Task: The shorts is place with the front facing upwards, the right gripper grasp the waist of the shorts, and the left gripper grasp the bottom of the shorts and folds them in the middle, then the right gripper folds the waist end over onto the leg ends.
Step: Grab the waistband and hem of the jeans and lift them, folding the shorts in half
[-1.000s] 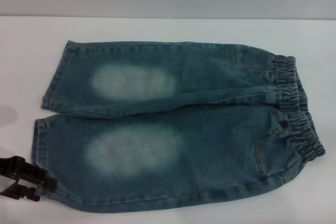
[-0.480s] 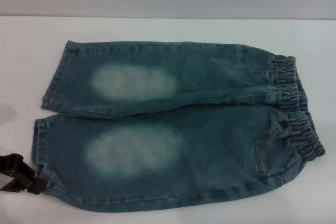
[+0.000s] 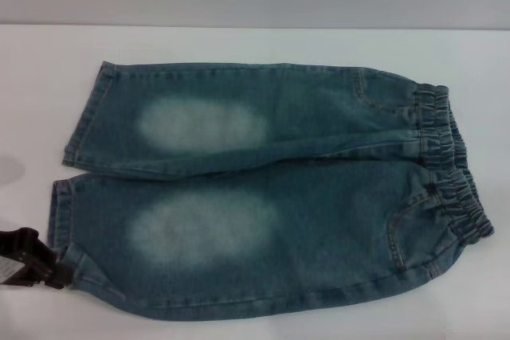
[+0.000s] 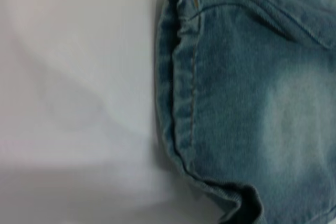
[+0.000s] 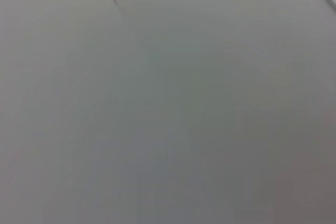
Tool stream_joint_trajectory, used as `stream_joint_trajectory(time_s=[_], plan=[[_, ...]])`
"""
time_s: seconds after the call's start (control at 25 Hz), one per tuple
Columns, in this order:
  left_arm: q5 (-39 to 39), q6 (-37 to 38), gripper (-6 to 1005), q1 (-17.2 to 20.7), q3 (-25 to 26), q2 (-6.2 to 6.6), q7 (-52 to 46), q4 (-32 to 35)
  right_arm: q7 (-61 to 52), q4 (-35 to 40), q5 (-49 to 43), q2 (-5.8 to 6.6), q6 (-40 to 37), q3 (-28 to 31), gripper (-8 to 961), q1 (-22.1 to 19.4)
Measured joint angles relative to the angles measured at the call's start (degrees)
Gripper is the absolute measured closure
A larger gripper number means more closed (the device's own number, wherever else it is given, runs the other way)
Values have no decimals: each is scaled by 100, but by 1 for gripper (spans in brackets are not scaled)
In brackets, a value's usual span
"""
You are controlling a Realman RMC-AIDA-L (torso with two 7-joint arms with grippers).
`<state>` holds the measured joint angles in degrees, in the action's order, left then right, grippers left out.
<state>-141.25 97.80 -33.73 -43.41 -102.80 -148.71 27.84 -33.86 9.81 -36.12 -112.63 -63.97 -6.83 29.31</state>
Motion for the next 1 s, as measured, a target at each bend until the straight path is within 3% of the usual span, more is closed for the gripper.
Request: stream_joint_trajectory(time_s=[0.32, 0.48, 0.64, 0.8, 0.84, 0.88, 1.0], plan=[[25, -157, 941, -53, 20, -152, 17, 114, -827, 380, -52, 86, 277, -893, 166, -38], [28, -205, 940, -55, 429, -217, 41, 152, -1719, 723, -517, 166, 353, -1443, 166, -128], [27, -202, 939, -70, 1247, -234, 17, 142, -3322, 1185, -1597, 365, 329, -1831, 166, -248], [27, -218, 938, -84, 1318, -220, 32, 196, -4802, 1755, -3088, 638, 11, -2071, 165, -302], [27, -235, 938, -90, 1312, -211, 41, 210, -5419, 2038, -3968, 763, -322, -2117, 165, -286], [27, -254, 938, -90, 1311, -209, 44, 227, -5419, 2038, -3968, 763, -322, -2117, 165, -286], [27, -312, 937, -91, 1328, -213, 57, 260, -6199, 2424, -5225, 911, -760, -2147, 165, -166]])
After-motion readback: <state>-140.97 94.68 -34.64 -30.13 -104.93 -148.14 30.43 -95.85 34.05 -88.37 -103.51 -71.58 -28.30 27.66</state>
